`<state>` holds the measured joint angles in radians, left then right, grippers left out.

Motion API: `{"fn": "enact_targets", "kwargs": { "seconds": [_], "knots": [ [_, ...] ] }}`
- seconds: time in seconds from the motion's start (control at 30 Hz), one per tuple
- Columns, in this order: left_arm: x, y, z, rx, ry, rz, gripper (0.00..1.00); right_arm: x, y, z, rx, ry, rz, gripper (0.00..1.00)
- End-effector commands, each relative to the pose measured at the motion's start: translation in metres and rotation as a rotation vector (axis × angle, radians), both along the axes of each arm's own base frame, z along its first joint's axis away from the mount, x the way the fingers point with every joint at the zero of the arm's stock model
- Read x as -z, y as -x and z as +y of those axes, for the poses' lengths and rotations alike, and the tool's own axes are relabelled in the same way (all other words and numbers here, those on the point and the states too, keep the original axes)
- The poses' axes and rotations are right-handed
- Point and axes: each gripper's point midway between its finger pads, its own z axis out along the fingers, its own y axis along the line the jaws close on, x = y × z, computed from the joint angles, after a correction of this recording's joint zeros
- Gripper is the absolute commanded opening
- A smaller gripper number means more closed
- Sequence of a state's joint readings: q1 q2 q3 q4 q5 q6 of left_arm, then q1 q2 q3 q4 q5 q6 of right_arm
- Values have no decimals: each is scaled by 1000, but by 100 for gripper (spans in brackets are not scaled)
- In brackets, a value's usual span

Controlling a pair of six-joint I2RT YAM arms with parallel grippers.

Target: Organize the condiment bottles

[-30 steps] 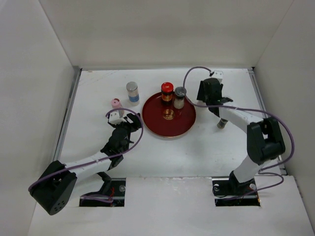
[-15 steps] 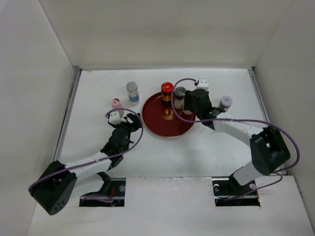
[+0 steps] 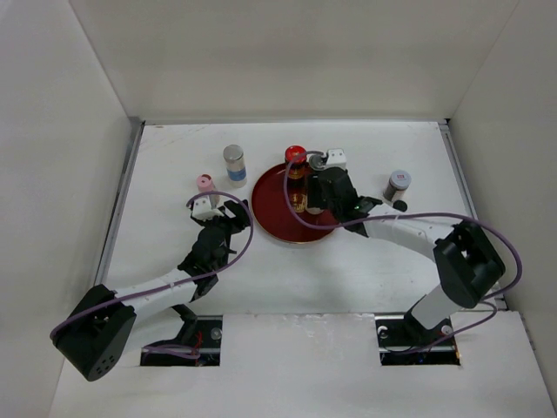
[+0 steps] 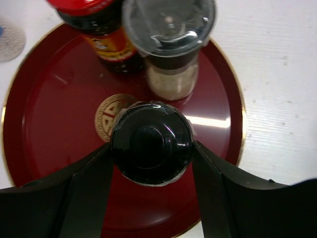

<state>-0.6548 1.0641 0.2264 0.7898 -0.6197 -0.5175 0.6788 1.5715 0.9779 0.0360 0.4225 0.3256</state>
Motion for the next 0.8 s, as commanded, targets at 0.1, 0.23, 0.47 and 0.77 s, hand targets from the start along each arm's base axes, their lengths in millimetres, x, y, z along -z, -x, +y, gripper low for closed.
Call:
{"fn": "enact_targets", "kwargs": {
  "seconds": [0.1, 0.23, 0.47, 0.77],
  "knots": [
    [-18, -2, -1, -1, 57, -58, 69, -51, -35, 36, -12, -120, -139, 48],
    [-19, -1, 0, -4, 59, -61, 69, -41, -38, 45, -27, -111, -121, 60],
    [-18, -2, -1, -1, 56, -56, 69, -66, -24, 33, -27, -119, -149, 95],
    [-21, 0, -1, 2, 66, -67, 69, -92, -17, -104, 315, -165, -241, 72]
  ]
}}
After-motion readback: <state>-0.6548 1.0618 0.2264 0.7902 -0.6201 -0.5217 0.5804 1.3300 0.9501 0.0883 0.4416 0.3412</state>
